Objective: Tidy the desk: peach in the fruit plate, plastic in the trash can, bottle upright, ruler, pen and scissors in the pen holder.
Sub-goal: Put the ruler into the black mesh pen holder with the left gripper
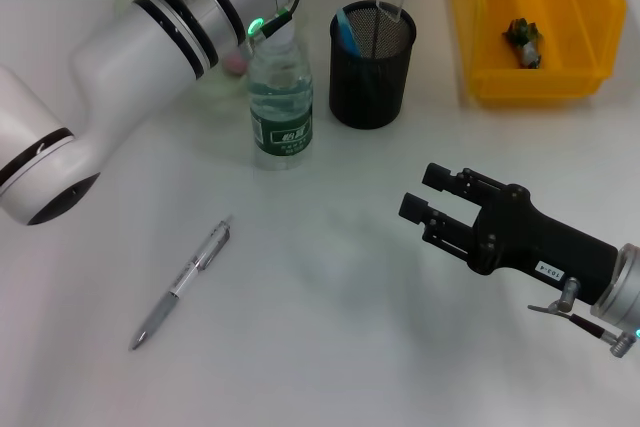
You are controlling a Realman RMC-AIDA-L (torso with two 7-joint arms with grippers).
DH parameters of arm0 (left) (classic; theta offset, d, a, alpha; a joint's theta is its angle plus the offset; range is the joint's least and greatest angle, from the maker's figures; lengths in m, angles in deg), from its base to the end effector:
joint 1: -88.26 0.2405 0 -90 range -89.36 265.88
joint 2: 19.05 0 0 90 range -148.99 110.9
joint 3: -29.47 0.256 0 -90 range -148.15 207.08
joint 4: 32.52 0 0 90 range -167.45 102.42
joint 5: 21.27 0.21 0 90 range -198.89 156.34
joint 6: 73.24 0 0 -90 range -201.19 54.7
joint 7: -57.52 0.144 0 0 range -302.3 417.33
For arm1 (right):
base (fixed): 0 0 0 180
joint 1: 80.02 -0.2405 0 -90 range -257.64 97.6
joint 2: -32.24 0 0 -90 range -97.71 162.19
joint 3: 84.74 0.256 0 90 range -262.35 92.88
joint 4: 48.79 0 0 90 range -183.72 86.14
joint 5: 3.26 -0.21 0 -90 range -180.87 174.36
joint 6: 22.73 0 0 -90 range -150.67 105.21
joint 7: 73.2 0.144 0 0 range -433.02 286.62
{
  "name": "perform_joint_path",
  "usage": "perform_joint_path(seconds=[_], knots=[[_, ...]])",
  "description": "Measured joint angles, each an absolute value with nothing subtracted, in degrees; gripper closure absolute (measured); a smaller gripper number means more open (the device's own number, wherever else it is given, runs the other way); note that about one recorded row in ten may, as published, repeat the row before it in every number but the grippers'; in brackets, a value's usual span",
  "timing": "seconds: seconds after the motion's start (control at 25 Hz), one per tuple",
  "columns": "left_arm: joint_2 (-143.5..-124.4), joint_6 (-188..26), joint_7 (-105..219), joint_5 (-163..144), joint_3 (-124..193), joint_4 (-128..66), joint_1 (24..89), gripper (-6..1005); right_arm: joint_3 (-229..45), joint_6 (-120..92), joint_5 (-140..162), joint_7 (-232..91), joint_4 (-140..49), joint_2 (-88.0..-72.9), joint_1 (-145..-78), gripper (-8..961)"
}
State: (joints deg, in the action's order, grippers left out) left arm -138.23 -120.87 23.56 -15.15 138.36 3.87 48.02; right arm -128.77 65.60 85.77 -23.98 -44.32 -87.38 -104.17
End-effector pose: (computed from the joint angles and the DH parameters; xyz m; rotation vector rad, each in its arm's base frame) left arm -0.0963 0.4080 -0.0592 -2.1715 -0.2482 -1.1464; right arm 0.2856 0.2560 -0.0665 -2.4038 0.7434 1.1251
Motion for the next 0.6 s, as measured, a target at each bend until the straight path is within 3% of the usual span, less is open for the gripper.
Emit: perform_joint_path(seconds=[0.6], knots=[[-138.22, -120.9, 27.3, -21.7, 141.7, 2.9, 47.3, 601, -128.8, 65.7, 85.8, -24.0, -44.4, -87.38, -104.2, 349]])
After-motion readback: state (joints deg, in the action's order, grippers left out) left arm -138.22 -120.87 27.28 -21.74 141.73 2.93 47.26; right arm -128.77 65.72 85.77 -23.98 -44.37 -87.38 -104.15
